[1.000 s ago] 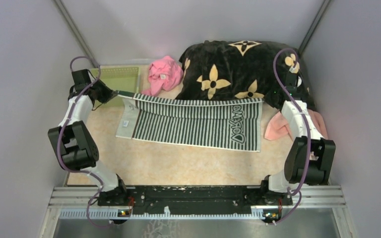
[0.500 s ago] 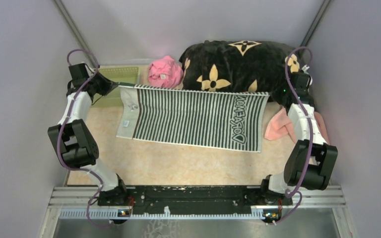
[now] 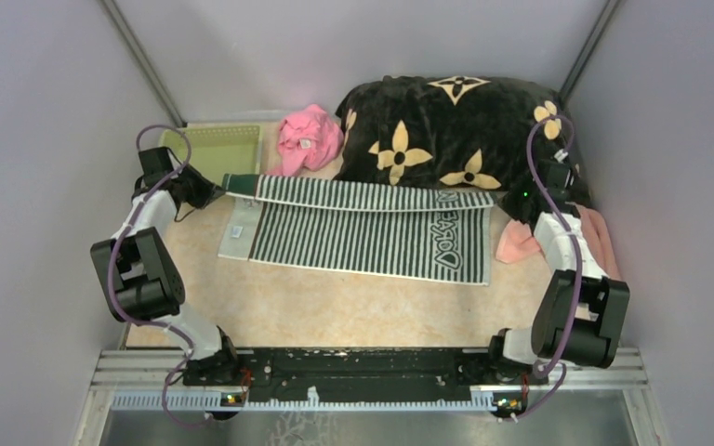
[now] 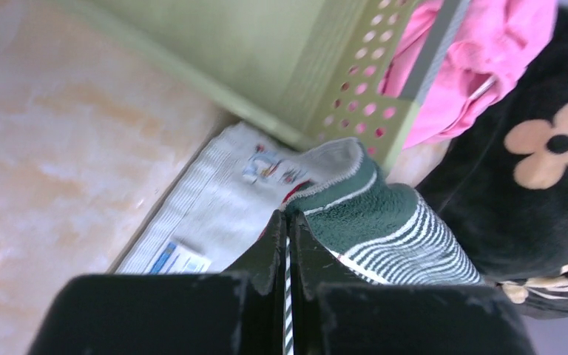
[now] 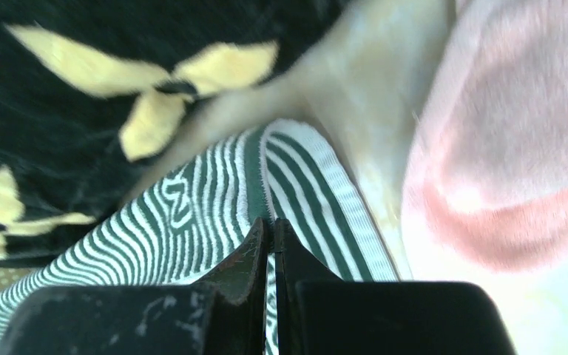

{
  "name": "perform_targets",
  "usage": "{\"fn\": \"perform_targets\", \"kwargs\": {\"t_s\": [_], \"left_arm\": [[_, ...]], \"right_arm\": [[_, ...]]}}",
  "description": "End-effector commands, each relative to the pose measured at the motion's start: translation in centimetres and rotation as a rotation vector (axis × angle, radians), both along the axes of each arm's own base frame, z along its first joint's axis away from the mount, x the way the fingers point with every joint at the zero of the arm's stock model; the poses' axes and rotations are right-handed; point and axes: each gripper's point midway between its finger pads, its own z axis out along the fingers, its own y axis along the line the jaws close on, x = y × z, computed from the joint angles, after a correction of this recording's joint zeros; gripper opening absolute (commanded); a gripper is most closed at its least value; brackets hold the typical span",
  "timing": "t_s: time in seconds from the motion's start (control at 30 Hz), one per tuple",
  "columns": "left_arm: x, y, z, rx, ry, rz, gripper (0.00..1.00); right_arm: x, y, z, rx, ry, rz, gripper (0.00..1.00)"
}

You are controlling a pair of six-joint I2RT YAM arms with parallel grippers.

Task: Roll the towels
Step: Fold the towel at the center of the board.

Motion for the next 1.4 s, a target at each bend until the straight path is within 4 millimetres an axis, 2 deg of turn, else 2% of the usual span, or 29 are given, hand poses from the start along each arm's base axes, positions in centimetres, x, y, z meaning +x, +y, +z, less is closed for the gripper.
{"fn": "perform_targets", "kwargs": {"t_s": [0.0,0.23,0.43,0.53,0.8,0.97,1.13,1.37], "left_arm": [[-2.7,0.9,-0.3,0.064,0.018,0.006,0.00],[-6.8,1.4,-3.7,0.098,0.140,0.007,0.00],[-8.8,2.0,-5.8,0.098,0.206,0.023,0.00],[-9.6,2.7,-6.0,0.096,0.220,0.047,0.00],[-10.0,3.8,-4.4,0.116,0.208,0.087,0.00],[-11.6,2.8,-6.6,0.082,0.264,0.071,0.00],[-12.6,2.8,-8.2,0.091,0.303,0.078,0.00],[-13.1,2.9,-10.2,0.093,0.360,0.066,0.00]], "right_arm": [[-2.4,0.2,0.1,0.005,0.006,-0.004,0.00],[-7.2,1.5,-3.2,0.023,0.120,0.026,0.00],[-10.4,1.3,-5.8,-0.004,0.221,0.008,0.00],[-11.2,1.0,-5.9,-0.025,0.237,-0.001,0.00],[-12.4,-0.2,-4.9,-0.100,0.248,-0.038,0.00],[-14.0,0.1,-6.6,-0.092,0.305,-0.041,0.00],[-15.6,0.6,-8.5,-0.053,0.353,-0.063,0.00],[-16.1,0.7,-9.5,-0.039,0.400,-0.082,0.00]]}}
